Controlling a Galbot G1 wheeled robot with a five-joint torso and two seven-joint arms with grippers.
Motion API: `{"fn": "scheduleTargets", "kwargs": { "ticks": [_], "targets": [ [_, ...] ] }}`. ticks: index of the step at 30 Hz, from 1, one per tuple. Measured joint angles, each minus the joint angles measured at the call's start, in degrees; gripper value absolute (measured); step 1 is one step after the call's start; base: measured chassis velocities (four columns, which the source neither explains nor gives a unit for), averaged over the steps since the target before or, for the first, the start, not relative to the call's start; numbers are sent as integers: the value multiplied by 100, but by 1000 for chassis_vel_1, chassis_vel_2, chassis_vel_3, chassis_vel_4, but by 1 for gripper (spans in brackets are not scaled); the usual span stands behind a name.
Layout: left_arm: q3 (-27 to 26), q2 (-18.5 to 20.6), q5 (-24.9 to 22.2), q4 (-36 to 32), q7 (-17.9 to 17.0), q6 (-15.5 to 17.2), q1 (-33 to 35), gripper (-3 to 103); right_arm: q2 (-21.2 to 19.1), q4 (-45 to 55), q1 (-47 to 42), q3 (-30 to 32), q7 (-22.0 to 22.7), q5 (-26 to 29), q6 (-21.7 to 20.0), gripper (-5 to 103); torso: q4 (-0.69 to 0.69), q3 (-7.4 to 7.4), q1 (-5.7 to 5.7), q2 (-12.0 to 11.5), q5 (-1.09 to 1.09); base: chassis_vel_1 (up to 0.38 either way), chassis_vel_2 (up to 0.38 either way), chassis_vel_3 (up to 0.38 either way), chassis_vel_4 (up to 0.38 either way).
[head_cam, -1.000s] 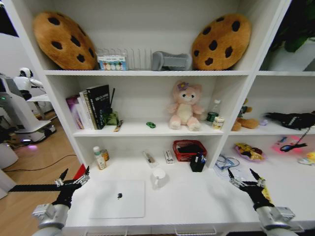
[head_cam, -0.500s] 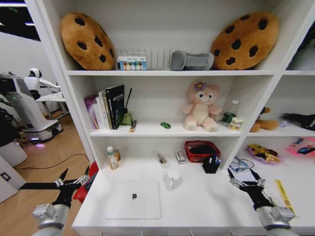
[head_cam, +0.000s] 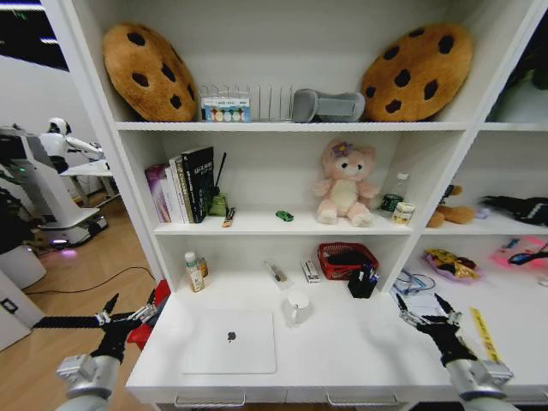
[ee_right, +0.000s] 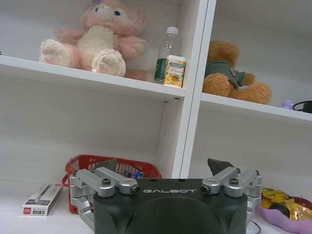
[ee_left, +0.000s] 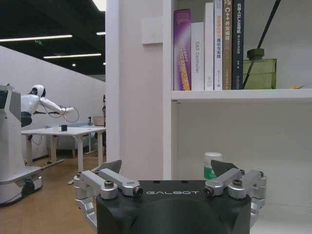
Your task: Organize the objects on the table.
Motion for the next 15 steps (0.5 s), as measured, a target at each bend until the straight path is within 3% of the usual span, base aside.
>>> {"fn": "scheduleTargets", "kwargs": {
  "ticks": [6,15],
  "targets": [
    [0,0,0,0,0,0,0,100,0,0,-1,0,0,0,0,100,0,-1,-2,1,-2,175,-189,-181,187],
    [-1,0,0,0,0,0,0,100,0,0,-2,-1,-1,0,0,100,-1,-1,-2,1,2,269,-266,-282,265]
  ]
}}
